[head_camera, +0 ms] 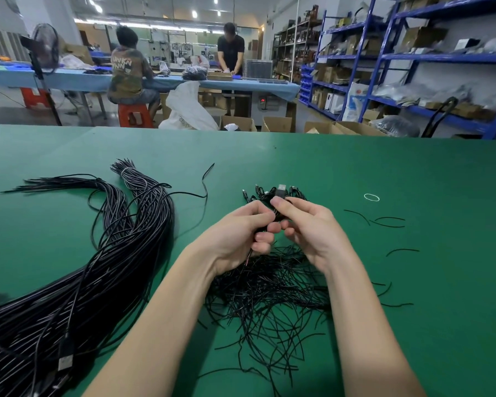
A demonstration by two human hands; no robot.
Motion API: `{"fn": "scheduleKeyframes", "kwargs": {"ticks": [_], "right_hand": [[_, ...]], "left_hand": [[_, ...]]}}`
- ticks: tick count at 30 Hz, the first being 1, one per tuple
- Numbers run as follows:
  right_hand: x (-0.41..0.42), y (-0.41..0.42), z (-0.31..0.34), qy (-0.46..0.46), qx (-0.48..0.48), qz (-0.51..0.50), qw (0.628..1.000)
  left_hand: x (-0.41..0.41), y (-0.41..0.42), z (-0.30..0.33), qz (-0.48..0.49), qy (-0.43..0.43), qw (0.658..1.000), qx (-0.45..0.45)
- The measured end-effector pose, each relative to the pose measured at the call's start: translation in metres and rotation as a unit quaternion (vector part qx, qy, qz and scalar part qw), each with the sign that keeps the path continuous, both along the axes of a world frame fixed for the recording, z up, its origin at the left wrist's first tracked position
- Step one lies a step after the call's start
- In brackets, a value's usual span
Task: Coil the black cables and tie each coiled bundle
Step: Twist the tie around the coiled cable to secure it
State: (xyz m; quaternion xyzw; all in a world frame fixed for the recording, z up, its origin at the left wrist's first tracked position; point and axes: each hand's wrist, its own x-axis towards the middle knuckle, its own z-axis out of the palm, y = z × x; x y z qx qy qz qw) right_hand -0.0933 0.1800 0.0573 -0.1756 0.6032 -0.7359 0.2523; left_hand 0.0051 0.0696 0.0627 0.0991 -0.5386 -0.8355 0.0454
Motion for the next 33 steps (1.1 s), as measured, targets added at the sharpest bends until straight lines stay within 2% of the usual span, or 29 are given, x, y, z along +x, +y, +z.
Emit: {"fn": "scheduleKeyframes", "kwargs": {"ticks": [6, 15, 19, 22, 23, 24, 25, 27, 29, 33], "right_hand": [[0.003, -0.002, -0.002, 0.096, 0.014, -0.068, 0.993], [0.001, -0.002, 0.001, 0.157, 0.044, -0.126, 0.978], [0.001, -0.001, -0.001, 0.140, 0.031, -0.111, 0.983], [-0.002, 0.002, -0.002, 0.082, -0.006, -0.071, 0.994], [-0.004, 0.005, -0.003, 0.081, 0.011, -0.060, 0.995], [-0.007, 0.009, -0.005, 0.122, 0.068, -0.052, 0.989], [-0.010, 0.013, -0.007, 0.203, 0.158, -0.040, 0.966], [-0.012, 0.021, -0.013, 0.330, 0.329, 0.027, 0.884], [-0.008, 0.021, -0.018, 0.344, 0.421, 0.083, 0.835], [-0.001, 0.012, -0.020, 0.340, 0.473, 0.092, 0.808]], "left_hand": [[-0.005, -0.004, -0.006, 0.024, -0.013, 0.998, -0.052], [-0.002, -0.009, -0.010, 0.061, -0.008, 0.994, -0.088], [-0.005, -0.005, -0.012, 0.101, -0.004, 0.988, -0.115], [-0.007, -0.005, -0.015, 0.148, -0.010, 0.986, -0.072], [-0.007, -0.007, -0.016, 0.166, -0.014, 0.985, -0.047], [-0.007, -0.009, -0.018, 0.183, -0.016, 0.983, -0.024], [-0.007, -0.011, -0.020, 0.198, -0.017, 0.980, -0.005], [-0.006, -0.015, -0.022, 0.214, -0.013, 0.976, 0.021], [-0.006, -0.015, -0.023, 0.220, -0.003, 0.975, 0.040], [-0.007, -0.015, -0.023, 0.223, 0.003, 0.972, 0.070]]}}
